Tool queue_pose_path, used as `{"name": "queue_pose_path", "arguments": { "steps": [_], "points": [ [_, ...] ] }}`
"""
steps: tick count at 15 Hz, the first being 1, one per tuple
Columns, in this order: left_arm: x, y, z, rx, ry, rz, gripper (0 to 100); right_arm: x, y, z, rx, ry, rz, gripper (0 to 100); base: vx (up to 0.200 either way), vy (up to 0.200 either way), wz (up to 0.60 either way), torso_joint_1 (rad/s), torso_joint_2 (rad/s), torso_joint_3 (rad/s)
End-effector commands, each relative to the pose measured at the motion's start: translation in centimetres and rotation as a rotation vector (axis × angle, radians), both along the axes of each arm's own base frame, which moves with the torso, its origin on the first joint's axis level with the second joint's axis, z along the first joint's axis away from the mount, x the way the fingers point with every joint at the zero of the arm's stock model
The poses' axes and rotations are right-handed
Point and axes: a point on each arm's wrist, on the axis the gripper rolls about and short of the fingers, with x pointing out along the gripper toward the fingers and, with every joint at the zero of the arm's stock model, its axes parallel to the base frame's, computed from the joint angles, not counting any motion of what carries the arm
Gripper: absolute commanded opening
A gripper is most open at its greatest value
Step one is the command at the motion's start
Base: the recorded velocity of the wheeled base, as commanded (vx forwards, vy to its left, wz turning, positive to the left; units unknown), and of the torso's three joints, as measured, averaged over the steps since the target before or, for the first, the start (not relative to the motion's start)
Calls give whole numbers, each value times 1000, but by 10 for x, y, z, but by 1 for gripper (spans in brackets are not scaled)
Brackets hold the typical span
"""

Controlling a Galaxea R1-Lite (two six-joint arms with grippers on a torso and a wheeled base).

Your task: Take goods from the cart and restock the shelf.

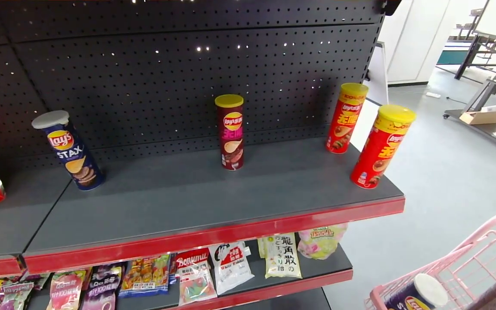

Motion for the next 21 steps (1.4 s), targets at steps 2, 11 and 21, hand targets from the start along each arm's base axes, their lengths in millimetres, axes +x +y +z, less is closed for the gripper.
{"name": "queue_pose_path", "arguments": {
  "steps": [2, 11, 21],
  "points": [
    [0, 0, 0, 0, -1, 1, 100, -4, -1, 1, 4, -29, 0, 0, 0, 0, 0, 0, 0, 0],
    [6, 0, 8, 42, 63, -120, 100, -18, -3, -4, 23, -107, 14, 0, 0, 0, 0, 0, 0, 0],
    [267, -84, 138, 14, 268, -722, 100, -22, -4, -11, 21, -115, 5, 0, 0, 0, 0, 0, 0, 0]
  ]
}}
